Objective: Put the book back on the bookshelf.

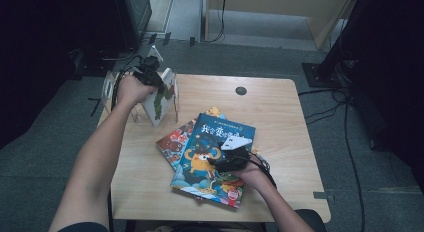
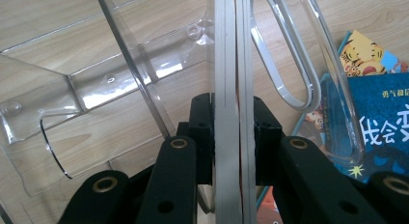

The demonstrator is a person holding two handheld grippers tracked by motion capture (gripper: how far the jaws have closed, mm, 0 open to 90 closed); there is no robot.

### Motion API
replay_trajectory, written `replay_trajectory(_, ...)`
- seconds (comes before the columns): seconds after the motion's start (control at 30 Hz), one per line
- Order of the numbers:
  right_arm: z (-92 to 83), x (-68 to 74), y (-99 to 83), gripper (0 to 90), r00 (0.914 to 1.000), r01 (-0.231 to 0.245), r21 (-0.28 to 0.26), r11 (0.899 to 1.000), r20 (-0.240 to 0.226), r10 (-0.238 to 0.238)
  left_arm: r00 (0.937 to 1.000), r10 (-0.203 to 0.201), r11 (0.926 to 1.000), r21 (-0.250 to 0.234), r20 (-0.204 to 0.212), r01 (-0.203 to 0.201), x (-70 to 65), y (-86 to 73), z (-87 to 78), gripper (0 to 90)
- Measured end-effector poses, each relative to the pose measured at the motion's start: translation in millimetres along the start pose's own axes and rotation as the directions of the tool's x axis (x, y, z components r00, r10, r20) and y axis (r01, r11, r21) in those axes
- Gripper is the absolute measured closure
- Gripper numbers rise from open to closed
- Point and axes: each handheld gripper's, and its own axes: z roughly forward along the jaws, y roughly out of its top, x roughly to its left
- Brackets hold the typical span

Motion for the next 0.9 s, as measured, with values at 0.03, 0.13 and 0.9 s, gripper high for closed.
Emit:
replay_trajectory(0.03,0.0,0.0,0.0,27.7,1.0000,0.000,0.000,1.000,0.000,0.000,1.0000,0.000,1.0000,0.002,-0.001,0.000,0.0,0.1,0.1,76.4)
replay_trajectory(0.13,0.0,0.0,0.0,27.7,1.0000,0.001,-0.001,1.000,0.000,-0.001,1.0000,-0.002,1.0000,0.004,-0.001,0.002,0.4,0.0,0.9,76.4)
replay_trajectory(0.9,0.0,0.1,0.0,27.8,1.0000,0.000,0.000,1.000,0.000,0.000,0.9996,-0.008,0.9982,-0.059,0.026,0.010,2.9,-1.6,-7.0,74.0)
